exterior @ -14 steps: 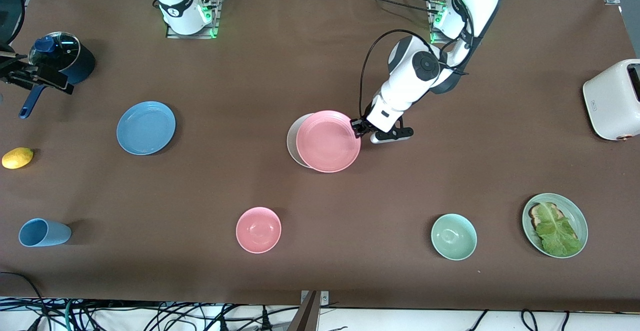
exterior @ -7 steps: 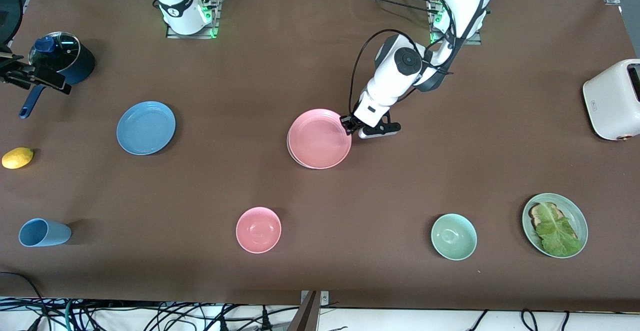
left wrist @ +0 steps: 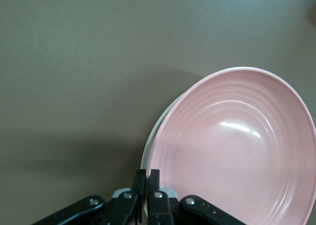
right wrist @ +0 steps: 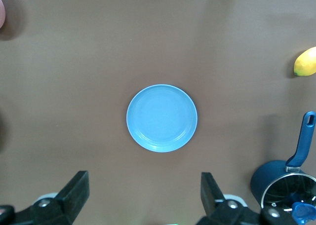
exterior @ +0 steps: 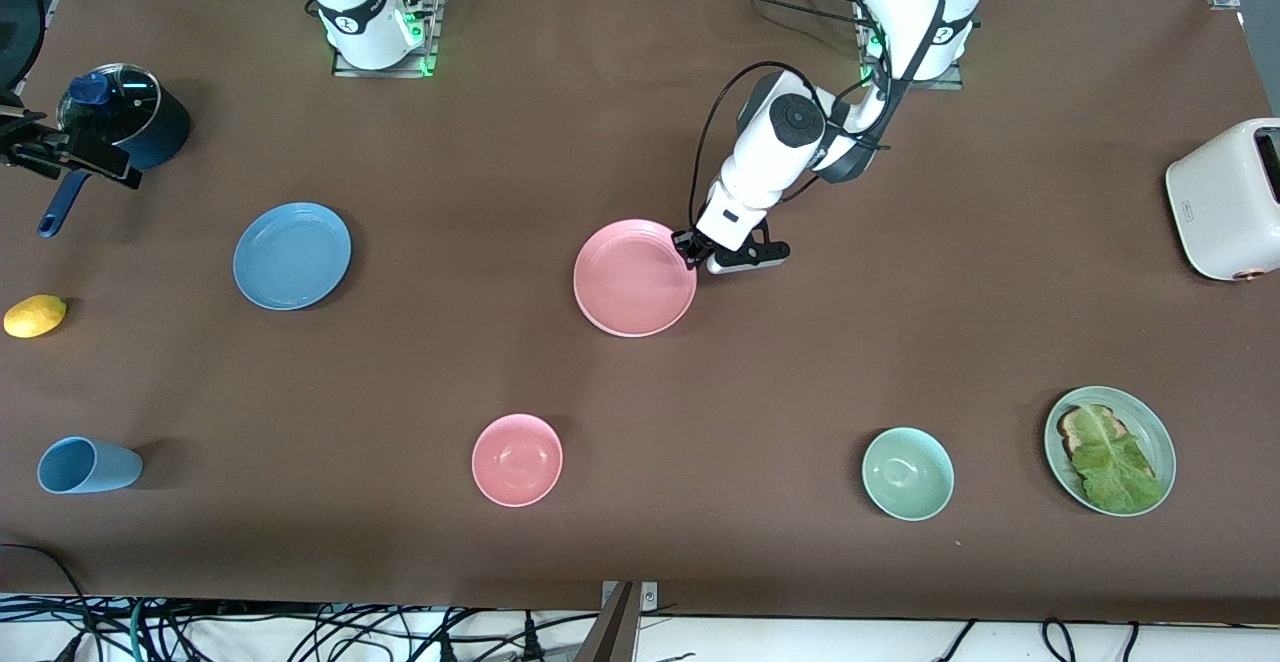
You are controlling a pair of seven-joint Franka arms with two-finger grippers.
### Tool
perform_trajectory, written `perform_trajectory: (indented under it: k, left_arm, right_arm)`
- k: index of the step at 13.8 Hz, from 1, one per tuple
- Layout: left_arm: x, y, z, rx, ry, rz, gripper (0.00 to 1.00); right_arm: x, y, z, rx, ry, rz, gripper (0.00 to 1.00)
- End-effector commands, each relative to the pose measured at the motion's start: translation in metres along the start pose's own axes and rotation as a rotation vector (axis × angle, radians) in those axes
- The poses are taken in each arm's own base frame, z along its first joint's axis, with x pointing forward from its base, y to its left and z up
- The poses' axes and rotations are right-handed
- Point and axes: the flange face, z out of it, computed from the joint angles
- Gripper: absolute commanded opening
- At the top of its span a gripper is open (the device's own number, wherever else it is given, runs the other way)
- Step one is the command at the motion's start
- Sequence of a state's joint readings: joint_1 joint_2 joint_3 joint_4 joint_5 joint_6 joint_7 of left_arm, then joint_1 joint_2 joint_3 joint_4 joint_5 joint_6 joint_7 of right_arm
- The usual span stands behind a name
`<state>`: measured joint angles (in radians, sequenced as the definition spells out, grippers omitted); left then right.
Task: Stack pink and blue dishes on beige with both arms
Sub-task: 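Open the left gripper and release the pink plate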
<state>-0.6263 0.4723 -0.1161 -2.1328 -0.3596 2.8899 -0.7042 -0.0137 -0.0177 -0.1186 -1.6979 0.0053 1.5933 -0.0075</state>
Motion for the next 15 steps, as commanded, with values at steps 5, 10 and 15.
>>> perform_trajectory:
  k: [5,10,15]
  left_arm:
    - [0.001,0.006,0.005,-0.010,0.017,-0.016,0.00]
    - [0.009,0.011,0.001,-0.025,0.028,-0.055,0.88]
    - [0.031,-0.001,-0.008,-0.014,0.057,-0.025,0.92]
  right_arm:
    - [0.000,0.003,-0.003,-0.009,-0.005,-0.001,1.00]
    - [0.000,0.003,-0.003,-0.009,-0.005,-0.001,1.00]
    - [0.000,0.002,0.001,-0.009,-0.014,0.009,1.00]
